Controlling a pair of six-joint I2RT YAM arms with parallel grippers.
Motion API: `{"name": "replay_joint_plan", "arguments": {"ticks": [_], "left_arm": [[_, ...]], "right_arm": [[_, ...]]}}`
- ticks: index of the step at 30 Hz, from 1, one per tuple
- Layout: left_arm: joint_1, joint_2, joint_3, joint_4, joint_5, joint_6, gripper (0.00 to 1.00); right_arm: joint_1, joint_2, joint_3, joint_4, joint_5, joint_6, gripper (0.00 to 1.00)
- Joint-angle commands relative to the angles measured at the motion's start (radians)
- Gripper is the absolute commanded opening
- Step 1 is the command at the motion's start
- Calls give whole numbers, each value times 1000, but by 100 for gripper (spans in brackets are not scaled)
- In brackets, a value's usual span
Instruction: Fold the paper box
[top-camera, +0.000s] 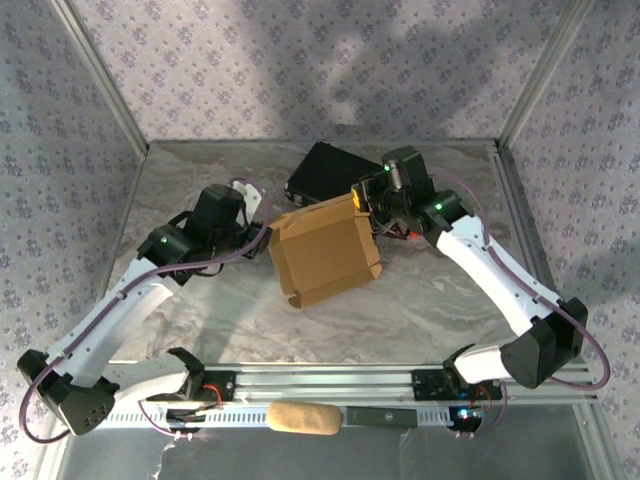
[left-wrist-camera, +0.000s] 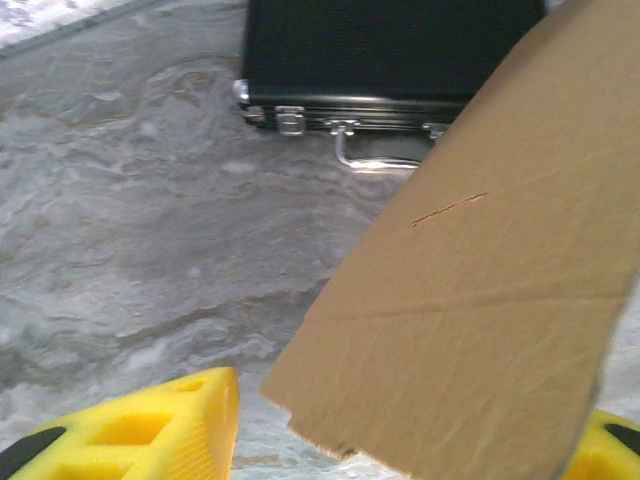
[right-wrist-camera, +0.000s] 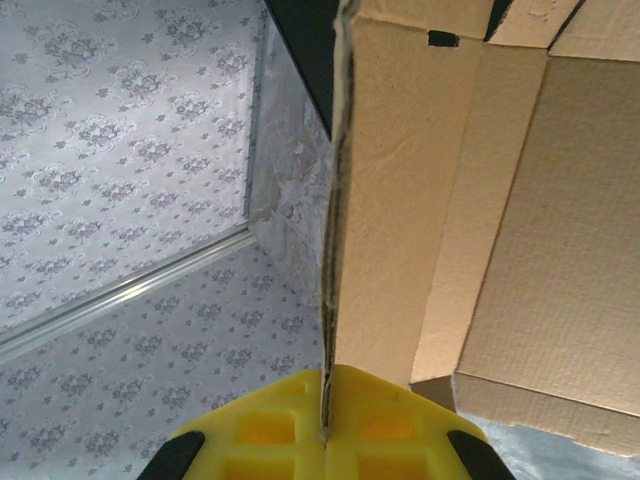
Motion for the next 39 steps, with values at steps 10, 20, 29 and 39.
{"name": "replay_joint_plan", "arguments": {"ticks": [10,20,29,39], "left_arm": [[-176,-36,276,-117,89,-41,61],[-100,174,347,-222,57,122,49],[-101,239,356,-253,57,145,54],[-125,259,326,-195,64,143,60]], "right_arm": [[12,50,34,-17,21,-28,0],[15,55,32,-20,16,-24,0],[8,59,30,-13,6,-24,0],[11,65,27,1,-5,-21,0]]}}
